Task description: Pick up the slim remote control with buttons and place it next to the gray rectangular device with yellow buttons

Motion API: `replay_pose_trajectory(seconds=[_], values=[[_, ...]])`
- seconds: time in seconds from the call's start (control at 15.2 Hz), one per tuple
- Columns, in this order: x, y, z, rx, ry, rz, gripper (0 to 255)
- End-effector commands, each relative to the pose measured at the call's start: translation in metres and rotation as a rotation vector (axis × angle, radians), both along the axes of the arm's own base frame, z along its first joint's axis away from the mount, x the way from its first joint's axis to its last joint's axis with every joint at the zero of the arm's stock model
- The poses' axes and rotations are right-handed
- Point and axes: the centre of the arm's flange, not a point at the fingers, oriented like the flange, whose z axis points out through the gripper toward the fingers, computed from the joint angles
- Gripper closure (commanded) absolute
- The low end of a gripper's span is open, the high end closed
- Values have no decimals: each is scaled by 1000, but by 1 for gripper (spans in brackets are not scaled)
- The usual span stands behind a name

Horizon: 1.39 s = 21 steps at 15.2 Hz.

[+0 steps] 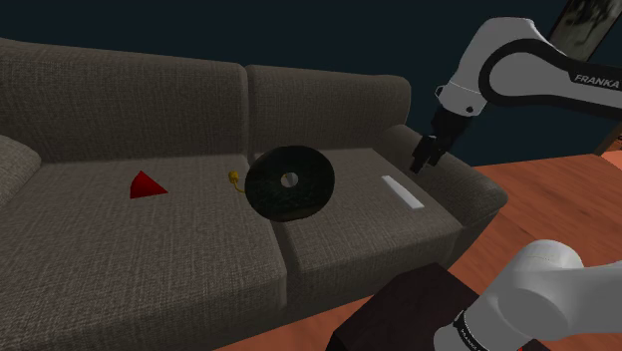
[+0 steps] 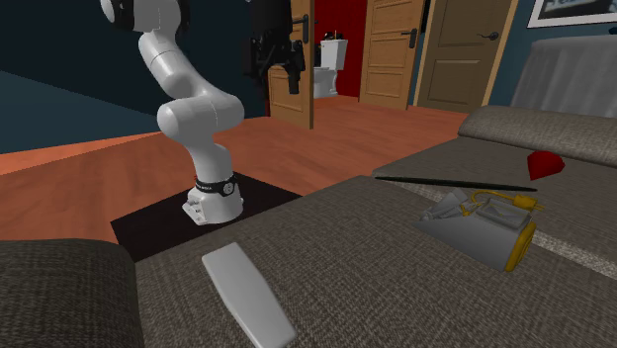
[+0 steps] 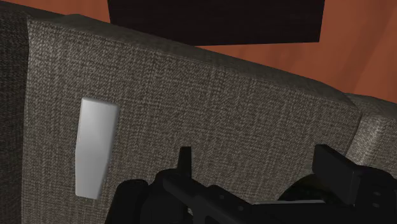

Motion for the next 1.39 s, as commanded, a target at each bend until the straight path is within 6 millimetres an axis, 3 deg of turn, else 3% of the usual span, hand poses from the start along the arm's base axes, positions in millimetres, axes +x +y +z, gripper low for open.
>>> replay_pose_trajectory(seconds=[0.0, 1.32], values=[[0, 0, 0, 0, 0, 0, 0], [111, -179, -161, -12, 55, -217, 0]])
